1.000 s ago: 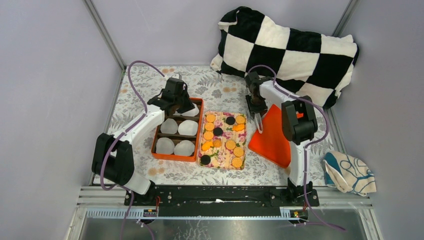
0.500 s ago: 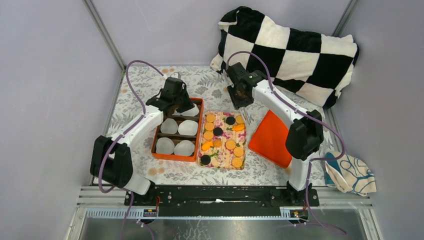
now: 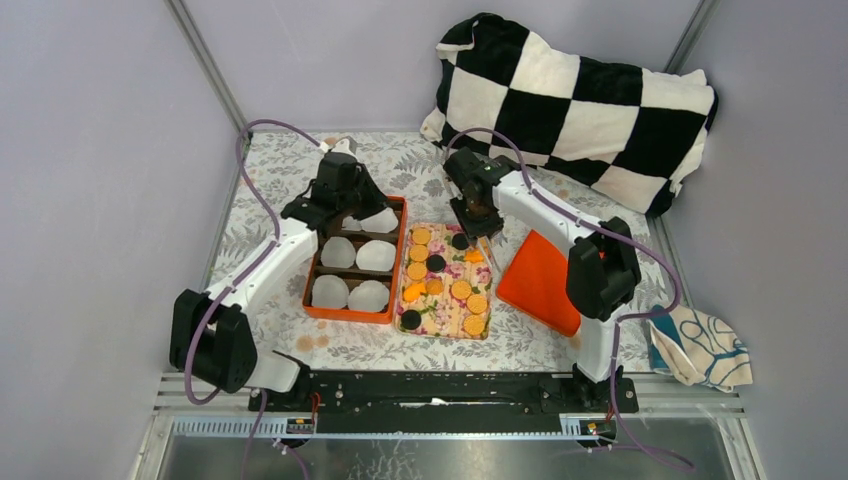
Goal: Pack the cookies
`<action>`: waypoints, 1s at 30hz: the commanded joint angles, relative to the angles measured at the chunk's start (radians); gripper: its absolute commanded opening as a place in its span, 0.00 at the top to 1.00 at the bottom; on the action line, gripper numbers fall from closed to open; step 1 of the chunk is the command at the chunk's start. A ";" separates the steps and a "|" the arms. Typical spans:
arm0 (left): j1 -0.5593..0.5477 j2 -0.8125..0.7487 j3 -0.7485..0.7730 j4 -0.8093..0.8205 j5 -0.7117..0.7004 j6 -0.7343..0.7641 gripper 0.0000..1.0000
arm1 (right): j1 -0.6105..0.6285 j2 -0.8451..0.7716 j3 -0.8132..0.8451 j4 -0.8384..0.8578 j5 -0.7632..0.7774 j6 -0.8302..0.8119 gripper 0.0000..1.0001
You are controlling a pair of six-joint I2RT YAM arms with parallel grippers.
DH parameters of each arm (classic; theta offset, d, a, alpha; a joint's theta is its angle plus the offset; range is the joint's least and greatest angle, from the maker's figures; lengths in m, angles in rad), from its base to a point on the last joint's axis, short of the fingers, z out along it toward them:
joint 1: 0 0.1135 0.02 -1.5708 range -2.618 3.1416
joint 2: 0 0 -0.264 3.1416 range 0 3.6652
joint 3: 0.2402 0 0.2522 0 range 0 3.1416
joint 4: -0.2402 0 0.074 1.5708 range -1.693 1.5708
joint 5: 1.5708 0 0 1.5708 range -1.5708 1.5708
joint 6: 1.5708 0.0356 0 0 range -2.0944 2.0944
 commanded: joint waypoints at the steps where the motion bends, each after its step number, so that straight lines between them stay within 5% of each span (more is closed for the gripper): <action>1: -0.010 0.073 0.046 0.152 0.068 -0.027 0.91 | 0.044 -0.117 -0.001 0.036 -0.085 -0.014 0.67; 10: -0.040 0.197 0.073 0.294 0.162 -0.049 0.92 | 0.084 -0.211 -0.094 0.114 -0.302 -0.026 0.67; 23: -0.041 0.055 0.022 0.280 0.170 -0.071 0.91 | 0.105 -0.169 -0.113 0.142 -0.293 -0.021 0.69; 30: -0.043 0.125 0.008 0.364 0.249 -0.110 0.91 | 0.134 -0.153 -0.076 0.142 -0.300 -0.018 0.69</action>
